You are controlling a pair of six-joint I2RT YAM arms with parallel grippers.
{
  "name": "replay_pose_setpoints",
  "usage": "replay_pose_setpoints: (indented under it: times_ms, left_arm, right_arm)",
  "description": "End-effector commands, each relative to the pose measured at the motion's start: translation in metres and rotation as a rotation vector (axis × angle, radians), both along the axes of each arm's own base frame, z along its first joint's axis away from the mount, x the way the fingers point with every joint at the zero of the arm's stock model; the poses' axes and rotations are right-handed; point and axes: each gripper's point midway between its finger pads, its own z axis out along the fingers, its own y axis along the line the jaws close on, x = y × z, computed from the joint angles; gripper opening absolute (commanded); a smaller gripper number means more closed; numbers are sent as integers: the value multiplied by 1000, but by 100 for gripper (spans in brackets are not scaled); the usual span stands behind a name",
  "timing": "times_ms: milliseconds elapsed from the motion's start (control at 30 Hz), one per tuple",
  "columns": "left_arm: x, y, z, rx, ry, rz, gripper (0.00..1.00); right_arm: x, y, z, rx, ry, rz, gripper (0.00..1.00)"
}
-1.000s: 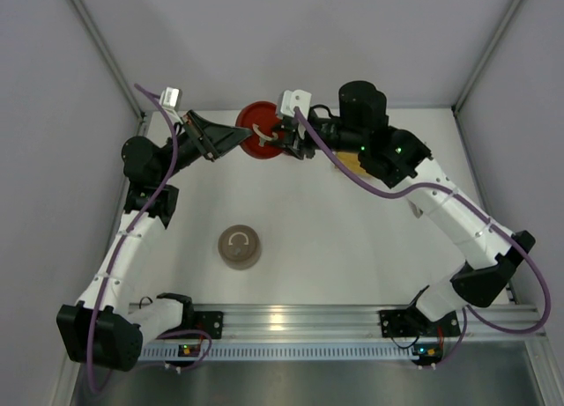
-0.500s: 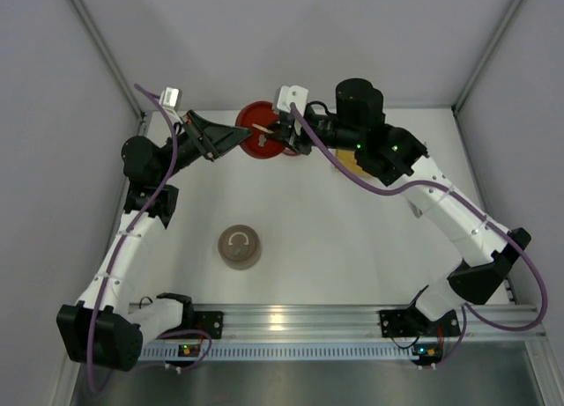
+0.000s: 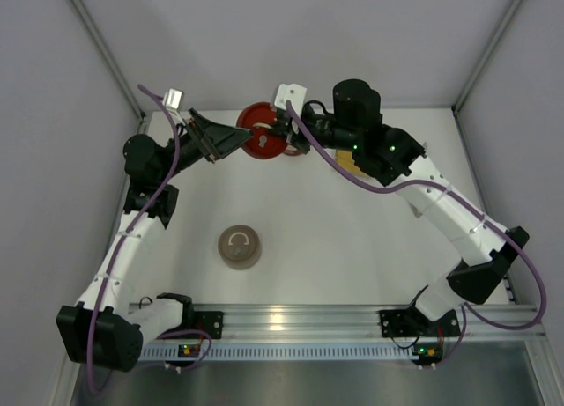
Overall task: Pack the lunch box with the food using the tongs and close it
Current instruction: Close the box lid on the packing box.
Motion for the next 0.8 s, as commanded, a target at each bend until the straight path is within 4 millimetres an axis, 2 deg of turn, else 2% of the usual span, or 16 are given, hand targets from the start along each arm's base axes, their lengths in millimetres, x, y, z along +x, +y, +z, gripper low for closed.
replay_pose_setpoints:
  times_ms: [0,33,167,233,267,333,367,400,467,500,533,567,633,667,733,767]
  left_arm:
    - [8,13,-2,72,-17,83,98]
    - [18,25,-16,118,18,142,98]
    - [39,74,-36,242,52,340,98]
    - [51,96,-30,397,-45,461,98]
    - [50,103,-43,467,4,475,98]
    - [57,117,-39,606,-67,529,98]
    - [56,122,-50,654,-31,529,98]
    - [60,128,-56,695,-19,547,98]
    - [58,133,-65,768,-27,543,98]
    - [58,135,-69,786,-25,544,98]
    - [56,135,-77,807,-27,533,98]
    - [54,134,-80,810,-28,524,98]
    - [48,130,-84,804,-46,495,98]
    - [46,127,-92,801,-35,474,98]
    - [43,123,-96,793,-37,452,98]
    - [42,123,-100,791,-31,442,98]
  right_arm:
    - [14,0,12,42,-30,-72,0]
    - [21,-3,9,43,-26,-97,0]
    - [65,-19,-15,39,26,-242,0]
    - [91,-34,-27,27,57,-321,0]
    - [107,-34,-45,-6,91,-355,0]
    - [133,-44,-54,-26,118,-409,0]
    - [155,-50,-86,-77,179,-450,0]
    - [165,-51,-96,-92,199,-464,0]
    - [196,-50,-124,-115,253,-501,0]
    - [208,-59,-133,-123,278,-530,0]
    - [221,-60,-128,-104,272,-544,0]
    - [235,-58,-155,-126,310,-559,0]
    - [253,-61,-158,-112,307,-576,0]
    - [262,-57,-182,-128,336,-575,0]
    - [275,-55,-187,-104,331,-578,0]
    - [282,-53,-204,-117,344,-581,0]
